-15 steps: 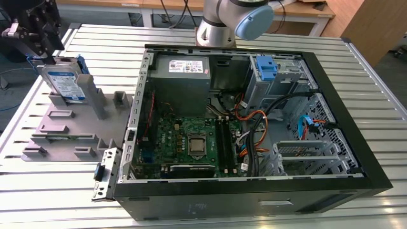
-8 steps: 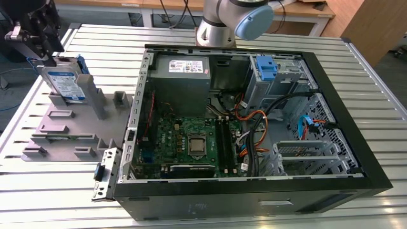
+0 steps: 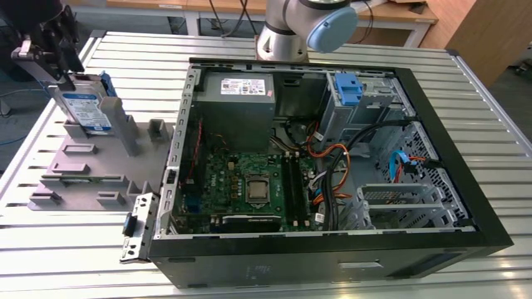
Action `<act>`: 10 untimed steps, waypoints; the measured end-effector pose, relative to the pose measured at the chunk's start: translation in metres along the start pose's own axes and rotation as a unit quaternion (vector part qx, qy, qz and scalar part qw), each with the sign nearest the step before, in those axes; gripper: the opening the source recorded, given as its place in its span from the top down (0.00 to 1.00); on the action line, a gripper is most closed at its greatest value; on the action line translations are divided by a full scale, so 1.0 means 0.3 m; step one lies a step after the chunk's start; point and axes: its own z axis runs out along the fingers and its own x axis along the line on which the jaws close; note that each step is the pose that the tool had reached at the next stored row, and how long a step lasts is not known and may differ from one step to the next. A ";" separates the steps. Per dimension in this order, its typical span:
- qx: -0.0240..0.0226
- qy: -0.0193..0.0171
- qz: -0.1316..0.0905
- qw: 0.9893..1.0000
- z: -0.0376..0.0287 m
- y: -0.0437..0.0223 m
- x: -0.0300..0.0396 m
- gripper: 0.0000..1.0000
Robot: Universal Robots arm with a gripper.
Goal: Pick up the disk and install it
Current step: 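Pick up the disk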
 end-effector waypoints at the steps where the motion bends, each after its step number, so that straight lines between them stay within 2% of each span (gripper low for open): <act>1: 0.000 0.000 -0.002 1.000 0.004 0.000 0.000 0.45; 10: -0.001 0.000 -0.018 1.000 0.041 -0.001 0.002 0.45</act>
